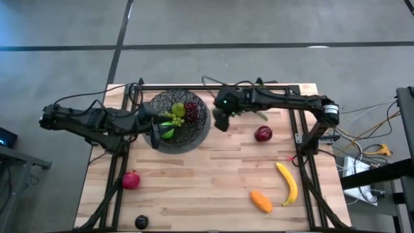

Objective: Build produce basket
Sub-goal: Put the green lime into the black wire basket, then put the red apple into the black wire basket

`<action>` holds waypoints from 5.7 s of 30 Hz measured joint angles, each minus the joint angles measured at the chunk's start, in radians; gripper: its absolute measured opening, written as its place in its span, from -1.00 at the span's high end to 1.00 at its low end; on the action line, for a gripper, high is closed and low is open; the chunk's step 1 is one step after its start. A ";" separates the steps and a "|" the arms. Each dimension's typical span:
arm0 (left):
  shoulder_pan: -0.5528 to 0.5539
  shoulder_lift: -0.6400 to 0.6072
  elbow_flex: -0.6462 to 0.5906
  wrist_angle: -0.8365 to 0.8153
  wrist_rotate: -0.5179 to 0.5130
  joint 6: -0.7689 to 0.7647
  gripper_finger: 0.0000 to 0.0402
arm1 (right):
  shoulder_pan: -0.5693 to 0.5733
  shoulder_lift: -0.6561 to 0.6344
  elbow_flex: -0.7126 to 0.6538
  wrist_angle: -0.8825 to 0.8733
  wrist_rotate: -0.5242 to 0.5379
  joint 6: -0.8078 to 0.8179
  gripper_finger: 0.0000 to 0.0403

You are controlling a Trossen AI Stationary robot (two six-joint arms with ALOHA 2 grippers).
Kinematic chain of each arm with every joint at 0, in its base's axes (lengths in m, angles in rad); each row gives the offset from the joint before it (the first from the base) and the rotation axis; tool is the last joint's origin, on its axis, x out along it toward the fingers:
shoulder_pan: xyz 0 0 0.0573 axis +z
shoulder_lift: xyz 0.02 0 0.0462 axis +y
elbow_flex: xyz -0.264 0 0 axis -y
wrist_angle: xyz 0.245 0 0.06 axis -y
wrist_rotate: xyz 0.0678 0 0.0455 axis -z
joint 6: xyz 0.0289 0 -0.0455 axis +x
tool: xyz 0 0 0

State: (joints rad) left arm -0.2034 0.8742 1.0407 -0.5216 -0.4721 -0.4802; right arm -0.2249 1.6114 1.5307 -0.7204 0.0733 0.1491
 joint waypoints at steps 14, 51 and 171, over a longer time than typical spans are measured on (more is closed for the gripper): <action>0.000 -0.087 0.010 0.042 -0.004 0.025 0.21 | 0.067 0.137 0.004 0.687 -0.034 0.227 -0.32; 0.000 -0.112 -0.017 0.033 -0.031 0.043 0.21 | 0.061 0.777 0.811 -0.119 -0.007 0.241 -0.60; 0.000 -0.022 -0.006 0.096 -0.030 0.018 0.21 | 0.077 -0.004 0.070 -0.078 0.115 0.321 -0.40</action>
State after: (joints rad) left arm -0.2031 0.8520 1.0347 -0.4254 -0.5018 -0.4622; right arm -0.1482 1.6077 1.6002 -0.7983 0.1880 0.4697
